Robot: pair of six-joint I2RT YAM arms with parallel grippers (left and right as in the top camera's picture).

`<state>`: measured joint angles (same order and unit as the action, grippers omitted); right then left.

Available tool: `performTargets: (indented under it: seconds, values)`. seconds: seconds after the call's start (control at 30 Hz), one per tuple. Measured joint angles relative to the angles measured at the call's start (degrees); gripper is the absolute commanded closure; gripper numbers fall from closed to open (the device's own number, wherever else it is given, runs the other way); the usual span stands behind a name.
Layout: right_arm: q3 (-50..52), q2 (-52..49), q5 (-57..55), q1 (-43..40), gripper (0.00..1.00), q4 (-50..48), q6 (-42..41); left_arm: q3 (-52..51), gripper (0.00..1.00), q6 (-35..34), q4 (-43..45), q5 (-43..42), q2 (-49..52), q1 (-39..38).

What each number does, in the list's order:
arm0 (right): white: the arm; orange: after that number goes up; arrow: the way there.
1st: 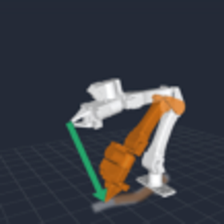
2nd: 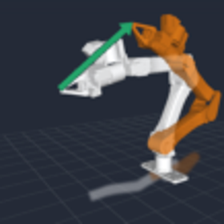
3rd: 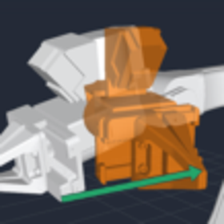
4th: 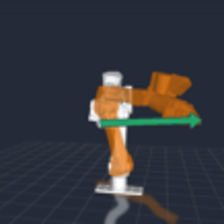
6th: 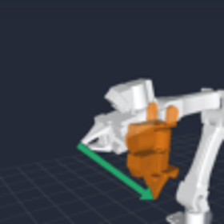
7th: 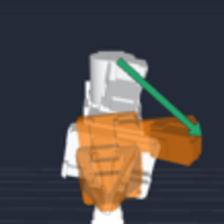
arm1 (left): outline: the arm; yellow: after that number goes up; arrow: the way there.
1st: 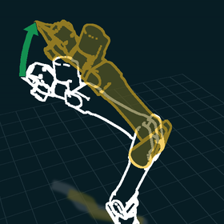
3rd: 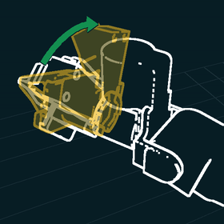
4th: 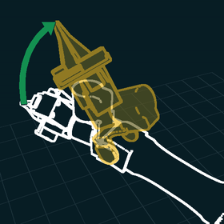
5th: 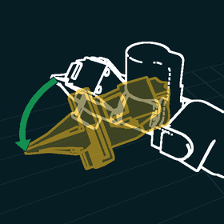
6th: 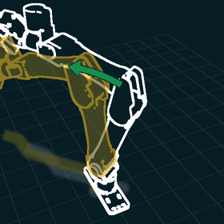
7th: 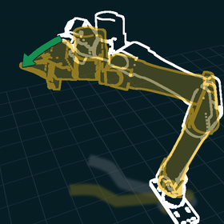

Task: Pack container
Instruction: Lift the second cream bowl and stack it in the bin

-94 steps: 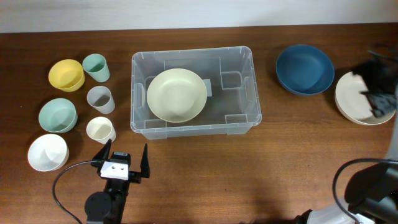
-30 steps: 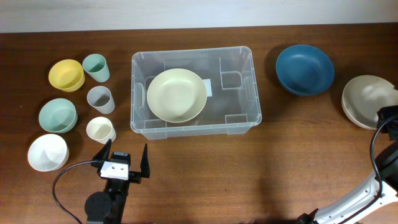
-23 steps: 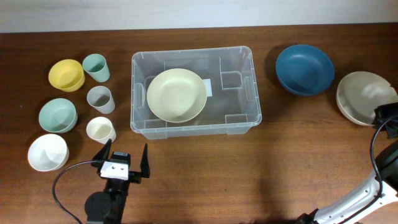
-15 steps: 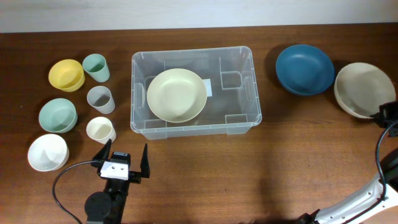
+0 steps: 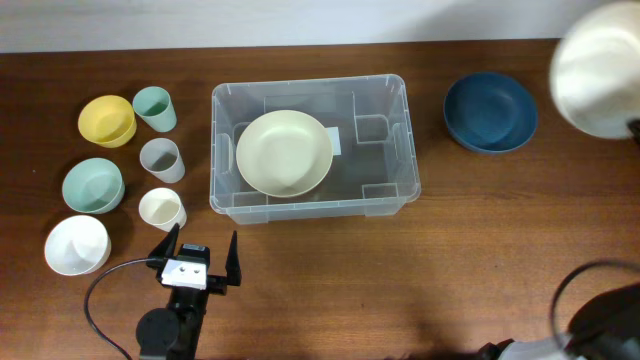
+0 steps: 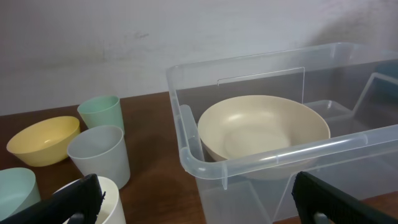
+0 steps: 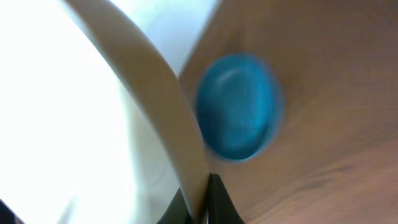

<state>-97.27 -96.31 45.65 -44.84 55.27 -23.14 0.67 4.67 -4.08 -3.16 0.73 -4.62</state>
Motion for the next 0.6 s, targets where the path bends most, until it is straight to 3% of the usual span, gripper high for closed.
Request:
performTargets:
  seconds: [0.13,0.33,0.6]
  values:
    - [0.0,6.7,0.4,13.5,0.96,0.2,1.3,0.0,0.00,0.0,0.0,0.0,0.0,0.0]
    - [0.0,6.6,-8.0,43.4,0.96,-0.3,1.9,0.0,0.00,0.0,0.0,0.0,0.0,0.0]
    - [0.0,-4.7,-16.1,62.3,0.96,-6.9,-3.1,0.0,0.00,0.0,0.0,0.0,0.0,0.0]
